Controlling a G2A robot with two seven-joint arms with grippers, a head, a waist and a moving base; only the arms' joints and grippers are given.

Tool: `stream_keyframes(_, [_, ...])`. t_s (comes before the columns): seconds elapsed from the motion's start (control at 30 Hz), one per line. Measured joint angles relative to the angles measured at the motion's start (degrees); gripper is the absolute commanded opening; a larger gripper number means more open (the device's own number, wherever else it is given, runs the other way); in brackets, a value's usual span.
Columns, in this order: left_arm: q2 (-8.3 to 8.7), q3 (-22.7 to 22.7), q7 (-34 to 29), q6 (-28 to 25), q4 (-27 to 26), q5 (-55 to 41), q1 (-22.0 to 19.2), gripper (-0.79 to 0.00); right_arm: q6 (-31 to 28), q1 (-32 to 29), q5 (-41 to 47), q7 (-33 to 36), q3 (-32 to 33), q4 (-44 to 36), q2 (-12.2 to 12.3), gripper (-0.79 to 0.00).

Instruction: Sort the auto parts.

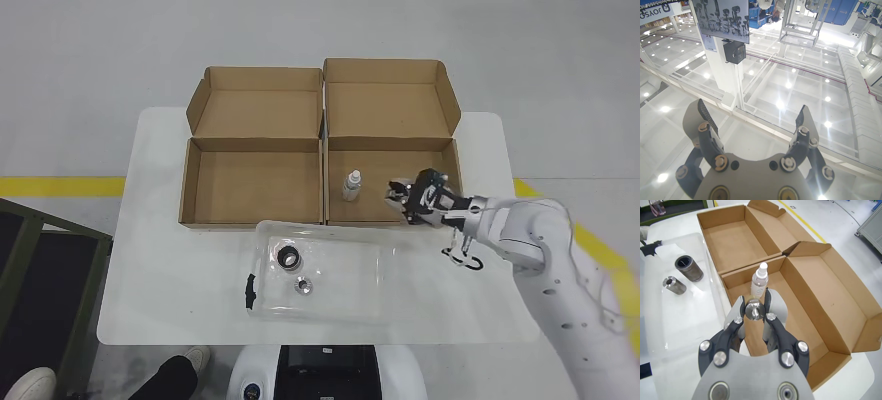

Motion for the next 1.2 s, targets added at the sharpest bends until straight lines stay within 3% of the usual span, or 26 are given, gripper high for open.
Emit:
stream_keyframes(0.47, [0.0,0.0,0.0,0.0,0.0,0.0,0.0,0.0,5.3,12.5,4.7,10.0,-10.9,12.2,-2.8,-0.785])
stream_keyframes(1.0, [0.0,0.0,0.0,0.0,0.0,0.0,0.0,0.0,9.2,19.4,2.4,13.0,-18.8,20.4,-5.5,-0.785])
stream_keyframes(1.2, [0.0,0.0,0.0,0.0,0.0,0.0,0.0,0.0,9.9,21.0,2.1,14.0,-20.9,23.0,-6.4,-0.677])
